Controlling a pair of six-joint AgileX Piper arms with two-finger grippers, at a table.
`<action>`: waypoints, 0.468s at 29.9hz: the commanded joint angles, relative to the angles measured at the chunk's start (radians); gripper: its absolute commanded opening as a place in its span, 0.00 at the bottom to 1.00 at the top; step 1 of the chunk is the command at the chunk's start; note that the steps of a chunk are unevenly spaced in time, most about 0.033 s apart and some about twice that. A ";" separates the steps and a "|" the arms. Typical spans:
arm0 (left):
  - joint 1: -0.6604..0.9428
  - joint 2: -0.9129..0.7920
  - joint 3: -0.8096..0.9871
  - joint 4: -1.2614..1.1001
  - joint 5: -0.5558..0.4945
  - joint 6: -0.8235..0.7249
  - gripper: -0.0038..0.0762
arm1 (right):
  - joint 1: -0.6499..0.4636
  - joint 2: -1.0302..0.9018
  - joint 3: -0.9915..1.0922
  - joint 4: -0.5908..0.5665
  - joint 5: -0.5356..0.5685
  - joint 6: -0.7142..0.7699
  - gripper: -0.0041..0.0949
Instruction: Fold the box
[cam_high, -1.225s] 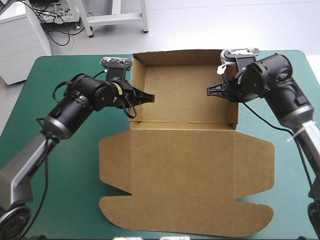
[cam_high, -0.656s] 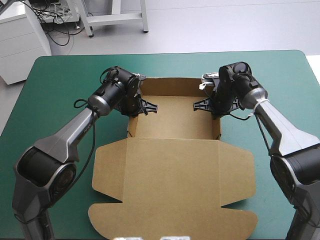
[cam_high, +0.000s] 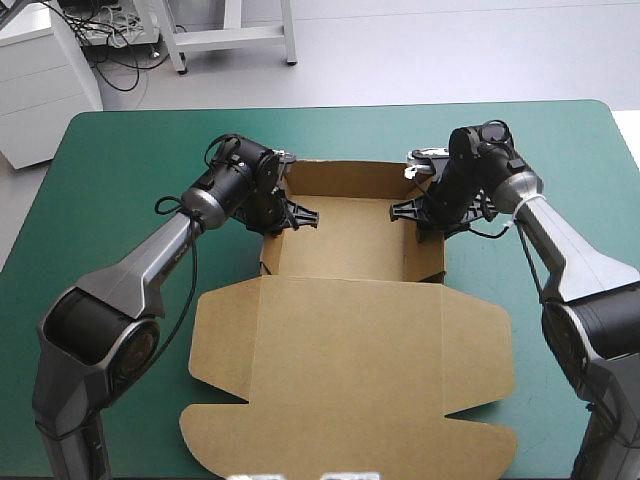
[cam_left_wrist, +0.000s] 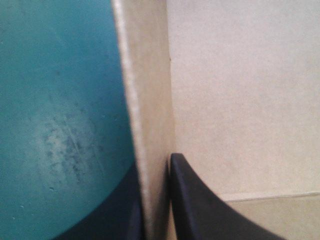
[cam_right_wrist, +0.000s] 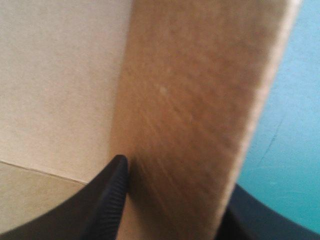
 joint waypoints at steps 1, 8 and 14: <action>-0.004 -0.047 -0.052 -0.024 -0.019 0.011 0.28 | -0.005 -0.054 -0.029 0.034 0.007 -0.015 0.71; 0.017 -0.039 -0.106 -0.034 0.030 0.024 0.55 | -0.005 -0.054 -0.029 0.021 0.007 -0.005 0.84; 0.044 -0.039 -0.126 -0.028 0.055 0.024 0.57 | -0.005 -0.054 -0.044 0.007 -0.014 0.011 0.84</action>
